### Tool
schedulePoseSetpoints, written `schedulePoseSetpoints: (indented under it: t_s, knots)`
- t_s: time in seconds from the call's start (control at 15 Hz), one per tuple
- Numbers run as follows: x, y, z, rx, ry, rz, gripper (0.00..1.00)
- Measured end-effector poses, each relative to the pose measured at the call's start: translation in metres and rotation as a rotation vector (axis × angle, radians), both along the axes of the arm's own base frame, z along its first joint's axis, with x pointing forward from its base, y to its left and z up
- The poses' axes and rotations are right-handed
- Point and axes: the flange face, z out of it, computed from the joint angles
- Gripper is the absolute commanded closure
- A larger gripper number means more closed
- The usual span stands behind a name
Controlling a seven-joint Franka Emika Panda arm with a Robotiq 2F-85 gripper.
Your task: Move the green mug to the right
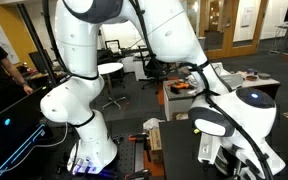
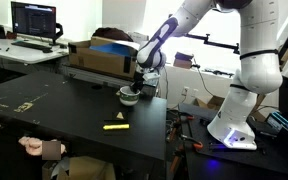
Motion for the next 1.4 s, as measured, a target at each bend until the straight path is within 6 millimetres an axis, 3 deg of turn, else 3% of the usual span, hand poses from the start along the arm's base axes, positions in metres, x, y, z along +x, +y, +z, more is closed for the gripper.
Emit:
schedulePoseSetpoints:
  t_s: [0.07, 0.13, 0.27, 0.8, 1.13, 1.4]
  knots:
    - [0.000, 0.000, 0.000, 0.000, 0.000, 0.001, 0.97]
    - [0.000, 0.001, 0.000, 0.001, 0.001, 0.002, 0.64]
    - [0.000, 0.003, -0.001, 0.004, 0.006, 0.006, 0.58]
    - [0.004, 0.009, 0.000, 0.006, 0.007, 0.012, 0.01]
    - [0.003, 0.016, 0.001, 0.008, 0.010, -0.009, 0.00]
    - [0.003, 0.018, 0.017, 0.002, -0.014, -0.010, 0.00]
